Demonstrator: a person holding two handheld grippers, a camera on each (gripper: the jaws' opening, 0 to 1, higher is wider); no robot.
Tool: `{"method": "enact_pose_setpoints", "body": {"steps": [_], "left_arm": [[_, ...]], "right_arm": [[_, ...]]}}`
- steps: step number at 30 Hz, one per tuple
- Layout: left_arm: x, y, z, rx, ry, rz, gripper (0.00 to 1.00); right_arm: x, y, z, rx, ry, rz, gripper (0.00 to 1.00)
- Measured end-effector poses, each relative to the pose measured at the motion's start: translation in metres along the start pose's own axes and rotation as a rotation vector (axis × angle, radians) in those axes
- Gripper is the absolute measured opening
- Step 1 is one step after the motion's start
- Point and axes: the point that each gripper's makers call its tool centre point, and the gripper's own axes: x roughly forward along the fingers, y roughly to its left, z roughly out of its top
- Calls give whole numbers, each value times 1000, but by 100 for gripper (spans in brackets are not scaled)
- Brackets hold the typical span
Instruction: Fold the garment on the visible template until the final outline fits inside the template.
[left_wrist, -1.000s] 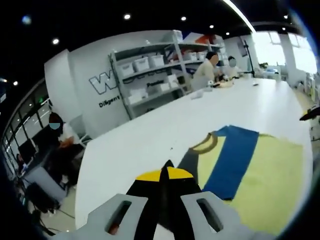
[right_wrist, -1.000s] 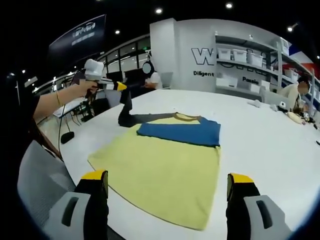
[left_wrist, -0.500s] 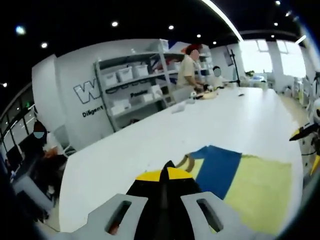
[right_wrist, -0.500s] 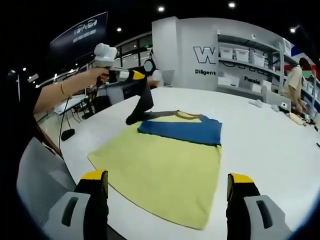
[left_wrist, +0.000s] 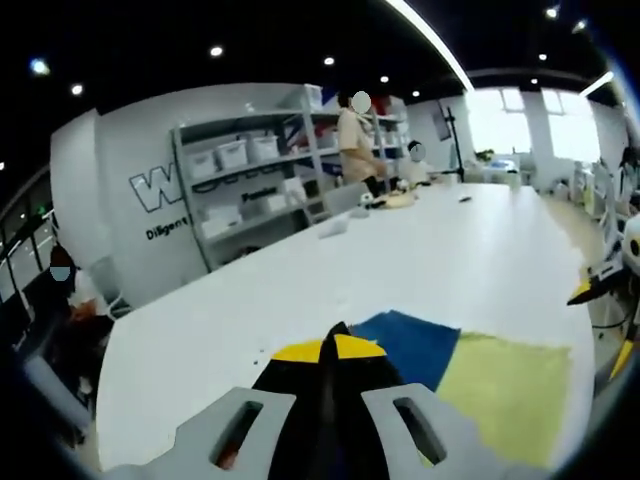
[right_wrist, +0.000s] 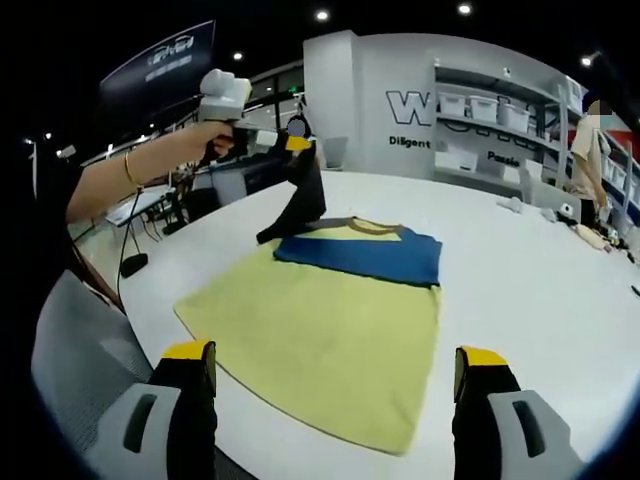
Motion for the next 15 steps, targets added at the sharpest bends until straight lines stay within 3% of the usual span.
{"method": "enact_pose_setpoints", "body": {"steps": [8, 15], "left_arm": [[14, -29, 9, 2, -14, -49, 0], [27, -52, 6, 16, -2, -90, 0]], "right_arm": [[-1, -1, -4, 1, 8, -5, 98], [-3, -4, -9, 1, 20, -12, 98]]}}
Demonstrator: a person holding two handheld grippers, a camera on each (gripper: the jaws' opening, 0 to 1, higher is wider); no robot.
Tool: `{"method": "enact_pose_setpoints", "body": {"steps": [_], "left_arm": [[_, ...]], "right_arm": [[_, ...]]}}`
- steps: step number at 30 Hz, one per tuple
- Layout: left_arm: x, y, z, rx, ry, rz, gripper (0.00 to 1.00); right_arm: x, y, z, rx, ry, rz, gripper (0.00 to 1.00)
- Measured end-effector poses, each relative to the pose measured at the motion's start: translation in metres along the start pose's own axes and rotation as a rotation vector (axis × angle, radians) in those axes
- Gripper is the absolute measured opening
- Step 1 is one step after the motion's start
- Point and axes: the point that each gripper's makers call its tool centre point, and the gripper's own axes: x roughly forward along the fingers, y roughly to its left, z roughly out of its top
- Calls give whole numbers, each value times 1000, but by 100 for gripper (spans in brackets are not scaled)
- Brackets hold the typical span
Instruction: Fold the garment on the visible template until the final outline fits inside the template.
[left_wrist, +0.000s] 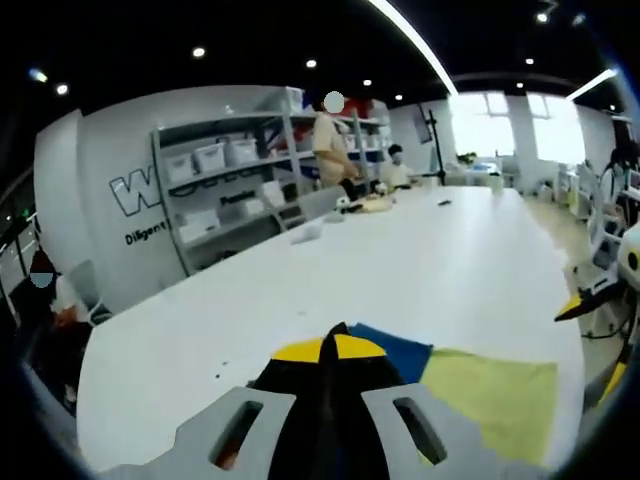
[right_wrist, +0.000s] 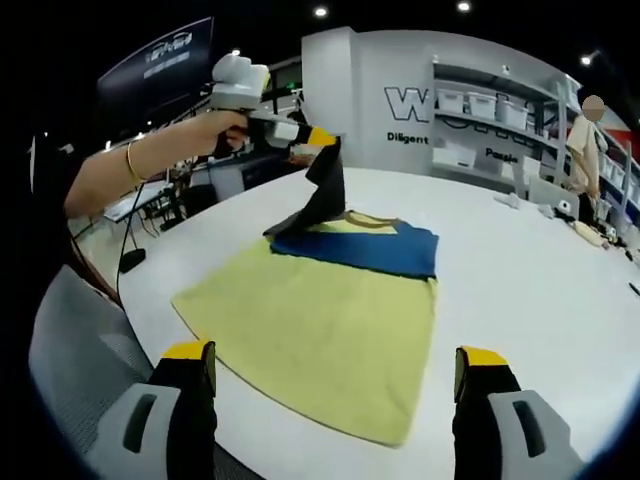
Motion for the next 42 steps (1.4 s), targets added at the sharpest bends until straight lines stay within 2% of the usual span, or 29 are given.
{"method": "enact_pose_setpoints", "body": {"steps": [6, 19, 27, 33, 42], "left_arm": [[9, -22, -5, 12, 12, -41, 0], [30, -45, -30, 40, 61, -87, 0], [49, -67, -50, 40, 97, -126, 0], [64, -85, -68, 76, 136, -162, 0], [77, -95, -86, 73, 163, -181, 1]], "right_arm": [[0, -1, -2, 1, 7, -6, 98], [4, 2, -8, -3, 20, -3, 98], [7, -1, -9, 4, 11, -10, 98], [11, -4, -15, 5, 24, -14, 98], [17, -11, -21, 17, 43, -22, 98]]}}
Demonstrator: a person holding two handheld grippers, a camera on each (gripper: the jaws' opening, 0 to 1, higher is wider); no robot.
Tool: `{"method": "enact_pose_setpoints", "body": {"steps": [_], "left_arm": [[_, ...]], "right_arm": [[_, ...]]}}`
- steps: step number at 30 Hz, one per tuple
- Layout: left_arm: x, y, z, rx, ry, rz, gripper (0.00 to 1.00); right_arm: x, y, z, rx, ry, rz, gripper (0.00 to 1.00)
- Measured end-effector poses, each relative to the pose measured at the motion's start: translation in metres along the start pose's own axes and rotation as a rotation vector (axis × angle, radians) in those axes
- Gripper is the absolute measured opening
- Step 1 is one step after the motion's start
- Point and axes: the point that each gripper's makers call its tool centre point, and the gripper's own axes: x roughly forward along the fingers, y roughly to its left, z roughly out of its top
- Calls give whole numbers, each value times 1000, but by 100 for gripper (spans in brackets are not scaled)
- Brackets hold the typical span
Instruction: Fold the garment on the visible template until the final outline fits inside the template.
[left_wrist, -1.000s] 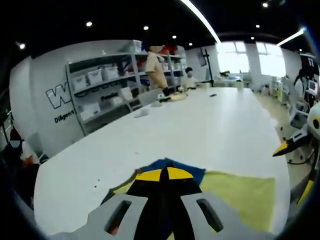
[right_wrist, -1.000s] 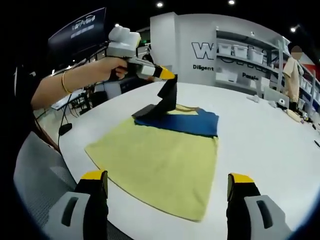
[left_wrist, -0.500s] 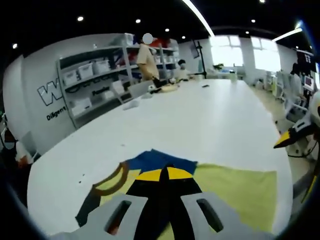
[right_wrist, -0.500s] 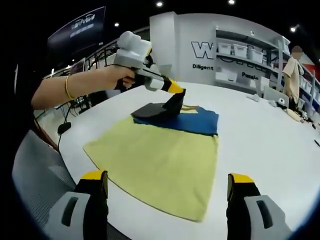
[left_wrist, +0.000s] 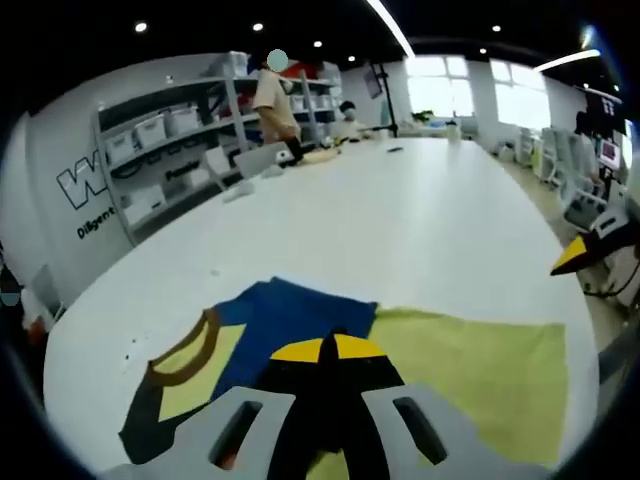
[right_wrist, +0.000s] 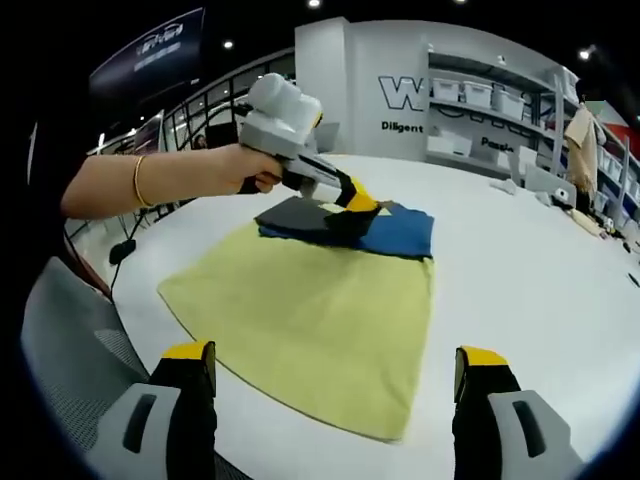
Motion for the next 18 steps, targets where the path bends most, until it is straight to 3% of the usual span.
{"method": "enact_pose_setpoints", "body": {"steps": [4, 6, 11, 18], "left_arm": [[3, -4, 1, -24, -27, -19, 2], [3, -6, 2, -40, -36, -32, 7], [-2, 1, 3, -43, -54, 6, 39], [-19, 25, 2, -124, -78, 63, 59]], "right_arm": [[3, -1, 0, 4, 3, -1, 98], [5, -1, 0, 5, 3, 1, 98], [8, 0, 3, 12, 3, 5, 97], [13, 5, 18, -3, -29, 5, 95]]}}
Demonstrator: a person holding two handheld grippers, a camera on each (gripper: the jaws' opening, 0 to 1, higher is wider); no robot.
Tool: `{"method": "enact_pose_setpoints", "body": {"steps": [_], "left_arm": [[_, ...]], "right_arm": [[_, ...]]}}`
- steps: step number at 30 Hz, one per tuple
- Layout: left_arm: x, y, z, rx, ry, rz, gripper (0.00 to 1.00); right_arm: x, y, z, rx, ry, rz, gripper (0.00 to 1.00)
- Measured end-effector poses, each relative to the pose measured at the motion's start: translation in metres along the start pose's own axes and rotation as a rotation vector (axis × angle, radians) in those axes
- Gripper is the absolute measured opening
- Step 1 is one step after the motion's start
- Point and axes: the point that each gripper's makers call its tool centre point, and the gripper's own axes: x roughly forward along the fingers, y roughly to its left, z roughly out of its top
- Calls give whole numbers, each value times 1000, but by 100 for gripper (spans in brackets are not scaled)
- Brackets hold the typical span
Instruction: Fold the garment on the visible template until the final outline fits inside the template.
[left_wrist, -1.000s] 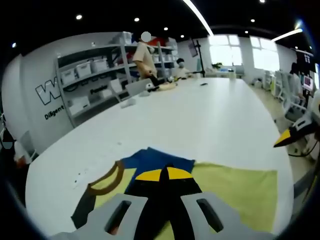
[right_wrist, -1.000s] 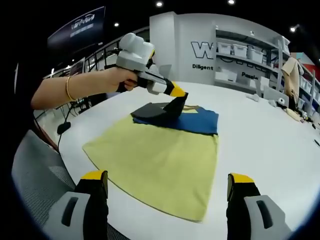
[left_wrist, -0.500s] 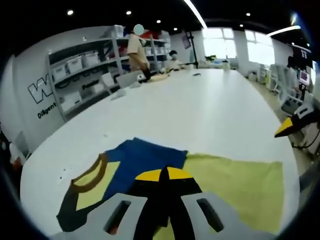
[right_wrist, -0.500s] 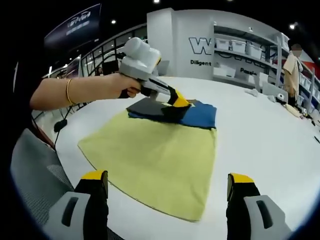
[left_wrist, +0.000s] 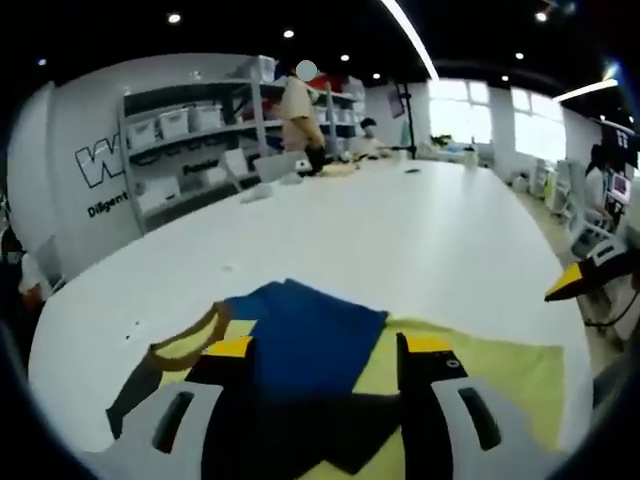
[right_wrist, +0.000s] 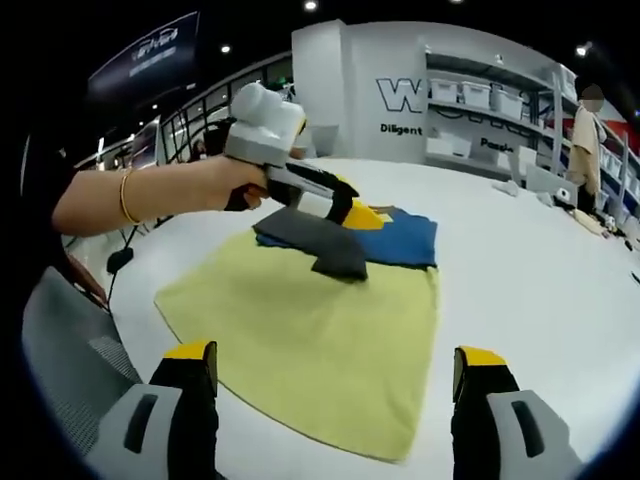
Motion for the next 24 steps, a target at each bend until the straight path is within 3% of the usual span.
{"method": "enact_pose_setpoints", "body": {"steps": [3, 11, 24], "left_arm": [[-8, 9, 4, -8, -13, 20, 73], [-34, 29, 16, -20, -46, 61, 99], [-74, 45, -2, -29, -8, 97, 99]], "right_arm": [[5, 5, 7, -11, -7, 16, 93], [18, 12, 23, -57, -20, 48, 89], [50, 17, 47, -129, -30, 89, 75]]}}
